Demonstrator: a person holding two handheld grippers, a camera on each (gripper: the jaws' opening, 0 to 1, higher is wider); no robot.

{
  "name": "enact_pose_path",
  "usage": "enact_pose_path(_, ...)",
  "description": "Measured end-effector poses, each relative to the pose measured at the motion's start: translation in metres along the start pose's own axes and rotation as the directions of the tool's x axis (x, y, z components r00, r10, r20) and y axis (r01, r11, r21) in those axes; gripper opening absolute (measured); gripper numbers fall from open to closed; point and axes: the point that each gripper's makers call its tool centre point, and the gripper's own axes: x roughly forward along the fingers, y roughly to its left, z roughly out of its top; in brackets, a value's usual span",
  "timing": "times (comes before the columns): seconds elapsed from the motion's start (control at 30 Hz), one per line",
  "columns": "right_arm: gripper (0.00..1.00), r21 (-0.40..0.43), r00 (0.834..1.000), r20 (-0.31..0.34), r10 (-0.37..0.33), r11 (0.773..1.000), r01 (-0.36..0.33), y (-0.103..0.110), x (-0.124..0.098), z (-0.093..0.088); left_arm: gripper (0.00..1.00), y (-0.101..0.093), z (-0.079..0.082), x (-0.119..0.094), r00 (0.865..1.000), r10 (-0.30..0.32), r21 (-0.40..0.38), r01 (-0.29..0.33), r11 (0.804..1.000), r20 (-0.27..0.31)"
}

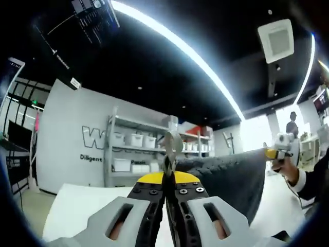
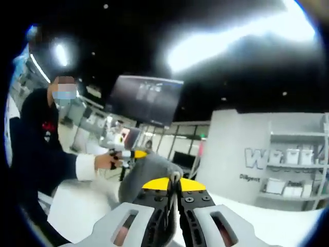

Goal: Open the folded towel by lifting each exposed corner and separating the folded layers until the towel lies flat within the target outline without major curled edges

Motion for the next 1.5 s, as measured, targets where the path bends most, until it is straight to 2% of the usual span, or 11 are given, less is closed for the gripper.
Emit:
enact_pose_path(0.1,0.0,-0.099,0.999,-0.012,-0.038,0.994,0.036,0.003,0.004,0.012,0.03,0.005,0.01,0.01,1.0,0.023,0.006,-0.023,1.0,0.004)
enact_pose_path(0.23,0.0,-0.127,0.999,-0.004,-0.054,0.991,0.053,0.014,0.009,0.028,0.03,0.01,0.023,0.021,0.999,0.035,0.031,-0.036,0.999,0.013)
enact_pose_path(0.37,0.0,-0.198,0.997,-0.016,-0.078,0.977,0.074,0.024,0.014,0.045,0.03,0.012,0.035,0.031,0.998,0.051,0.05,-0.052,0.997,0.021)
enact_pose_path(0.47,0.0,-0.208,0.998,-0.015,-0.062,0.977,0.057,0.035,0.015,0.057,0.03,0.013,0.043,0.037,0.998,0.058,0.069,-0.06,0.996,0.033)
enact_pose_path(0.57,0.0,-0.226,0.999,0.0,-0.035,0.974,0.035,0.049,0.017,0.076,0.03,0.011,0.059,0.046,0.996,0.062,0.062,-0.066,0.996,0.057)
enact_pose_path(0.7,0.0,-0.234,1.0,0.014,-0.003,0.972,0.006,0.066,0.017,0.092,0.03,0.003,0.082,0.056,0.995,0.06,0.103,-0.068,0.992,0.082)
enact_pose_path(0.83,0.0,-0.305,0.999,0.031,0.02,0.952,-0.009,0.087,0.018,0.112,0.03,-0.004,0.103,0.06,0.992,0.063,0.147,-0.079,0.986,0.106)
enact_pose_path(1.0,0.0,-0.341,0.996,0.049,0.074,0.938,-0.053,0.12,0.02,0.133,0.03,-0.014,0.119,0.062,0.994,0.054,0.2,-0.073,0.977,0.098)
enact_pose_path(1.07,0.0,-0.358,0.996,0.05,0.08,0.932,-0.056,0.128,0.021,0.136,0.03,-0.017,0.123,0.061,0.993,0.06,0.262,-0.084,0.961,0.099)
enact_pose_path(1.37,0.0,-0.426,0.987,0.038,0.156,0.896,-0.125,0.185,0.031,0.145,0.03,-0.03,0.133,0.058,0.994,0.044,0.346,-0.077,0.935,0.105)
enact_pose_path(1.5,0.0,-0.435,0.98,0.037,0.194,0.886,-0.158,0.203,0.04,0.149,0.03,-0.027,0.135,0.055,0.995,0.041,0.357,-0.072,0.931,0.095)
